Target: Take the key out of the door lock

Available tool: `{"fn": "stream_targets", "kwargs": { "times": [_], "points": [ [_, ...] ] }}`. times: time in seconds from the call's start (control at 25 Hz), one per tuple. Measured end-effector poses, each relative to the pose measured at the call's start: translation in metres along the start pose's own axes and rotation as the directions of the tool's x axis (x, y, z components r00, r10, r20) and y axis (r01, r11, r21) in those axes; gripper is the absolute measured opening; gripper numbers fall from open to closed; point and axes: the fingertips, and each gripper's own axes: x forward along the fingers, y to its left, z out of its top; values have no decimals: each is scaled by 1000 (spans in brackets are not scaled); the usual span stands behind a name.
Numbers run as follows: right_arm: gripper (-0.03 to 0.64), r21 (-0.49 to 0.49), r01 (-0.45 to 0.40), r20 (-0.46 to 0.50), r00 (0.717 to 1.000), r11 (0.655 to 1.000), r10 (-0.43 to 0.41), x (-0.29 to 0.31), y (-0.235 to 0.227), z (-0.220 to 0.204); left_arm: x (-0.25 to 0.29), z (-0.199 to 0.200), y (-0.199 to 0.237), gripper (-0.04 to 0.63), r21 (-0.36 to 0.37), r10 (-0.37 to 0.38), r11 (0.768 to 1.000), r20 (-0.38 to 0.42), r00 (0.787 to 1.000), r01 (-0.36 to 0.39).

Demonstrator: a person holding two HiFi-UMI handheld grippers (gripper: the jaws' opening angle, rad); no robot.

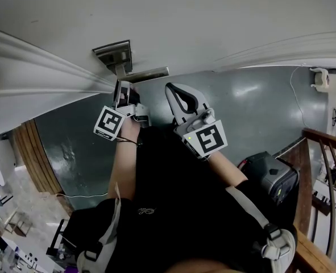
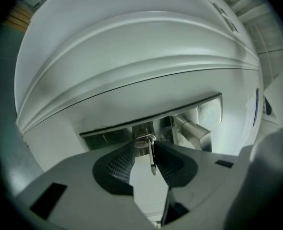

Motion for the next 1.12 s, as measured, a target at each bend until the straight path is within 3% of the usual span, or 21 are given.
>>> {"fn": "stream_targets", "kwargs": {
  "times": [0.24,0.4,0.64,0.8,1.12],
  "points": [
    [8,3,-24,22,999,1000,24,1,1,0,3,0,-3,110,1,-11,1000,34,999,11],
    [8,0,-29,17,999,1000,29,3,1,4,3,0,-11,49,-25,-34,999,64,997,36],
    [8,4,-36,19,999,999,36,2,0,3,2,3,-11,44,-58,-22,998,113,993,29],
    [8,2,-48,55,997,999,47,1,0,7,2,2,-12,44,-71,-34,997,115,993,42],
    [8,0,-47,36,998,999,47,1,2,5,1,3,-11,37,-80,-8,997,115,993,17]
  ]
}}
